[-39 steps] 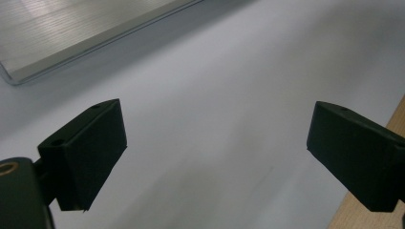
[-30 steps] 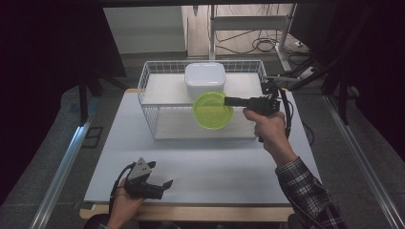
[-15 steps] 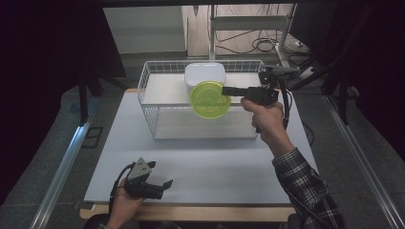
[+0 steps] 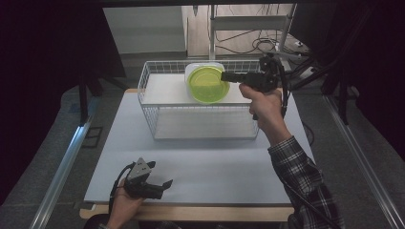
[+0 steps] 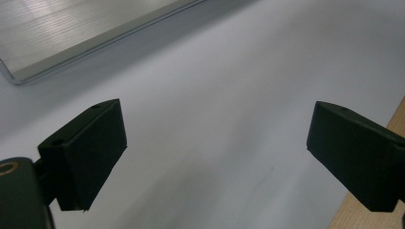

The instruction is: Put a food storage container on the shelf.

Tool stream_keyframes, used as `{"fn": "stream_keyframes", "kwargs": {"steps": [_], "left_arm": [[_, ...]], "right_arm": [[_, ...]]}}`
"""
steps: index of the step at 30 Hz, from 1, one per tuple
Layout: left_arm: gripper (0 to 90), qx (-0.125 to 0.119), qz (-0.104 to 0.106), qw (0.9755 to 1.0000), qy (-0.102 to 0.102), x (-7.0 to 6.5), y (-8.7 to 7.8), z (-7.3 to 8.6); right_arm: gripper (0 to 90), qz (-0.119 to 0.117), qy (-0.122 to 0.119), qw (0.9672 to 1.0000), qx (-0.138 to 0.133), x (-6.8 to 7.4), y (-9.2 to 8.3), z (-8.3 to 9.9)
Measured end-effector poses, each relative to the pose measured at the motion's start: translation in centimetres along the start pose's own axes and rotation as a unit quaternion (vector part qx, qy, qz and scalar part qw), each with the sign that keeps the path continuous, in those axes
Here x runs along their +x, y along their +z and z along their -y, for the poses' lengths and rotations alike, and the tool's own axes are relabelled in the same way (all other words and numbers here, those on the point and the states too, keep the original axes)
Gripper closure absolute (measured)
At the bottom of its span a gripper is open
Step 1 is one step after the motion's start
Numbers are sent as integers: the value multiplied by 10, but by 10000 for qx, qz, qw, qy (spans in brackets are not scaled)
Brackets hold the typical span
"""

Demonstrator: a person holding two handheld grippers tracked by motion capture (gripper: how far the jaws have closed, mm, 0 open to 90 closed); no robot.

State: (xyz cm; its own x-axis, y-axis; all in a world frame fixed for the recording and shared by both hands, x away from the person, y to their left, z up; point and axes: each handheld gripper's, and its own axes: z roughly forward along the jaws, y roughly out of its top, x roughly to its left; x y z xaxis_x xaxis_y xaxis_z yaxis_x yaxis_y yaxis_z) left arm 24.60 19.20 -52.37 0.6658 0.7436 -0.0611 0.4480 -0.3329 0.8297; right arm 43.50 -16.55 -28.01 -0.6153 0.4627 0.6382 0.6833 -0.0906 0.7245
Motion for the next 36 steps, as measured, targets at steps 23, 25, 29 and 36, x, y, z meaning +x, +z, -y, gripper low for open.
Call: {"fn": "stream_keyframes", "kwargs": {"steps": [23, 25, 29, 36], "left_arm": [[59, 24, 46, 10000, -7, 0, 1, 0], [59, 25, 46, 10000, -5, -1, 1, 0], [59, 29, 49, 10000, 5, 0, 1, 0], [59, 34, 58, 10000, 12, 0, 1, 0]], "right_arm": [[818, 508, 121, 9976, -456, 4, 23, -43], [818, 605, 104, 9970, -471, 3, 27, -45], [818, 724, 162, 9960, -503, 0, 33, -48], [817, 857, 216, 9948, -498, -5, 40, -49]]}}
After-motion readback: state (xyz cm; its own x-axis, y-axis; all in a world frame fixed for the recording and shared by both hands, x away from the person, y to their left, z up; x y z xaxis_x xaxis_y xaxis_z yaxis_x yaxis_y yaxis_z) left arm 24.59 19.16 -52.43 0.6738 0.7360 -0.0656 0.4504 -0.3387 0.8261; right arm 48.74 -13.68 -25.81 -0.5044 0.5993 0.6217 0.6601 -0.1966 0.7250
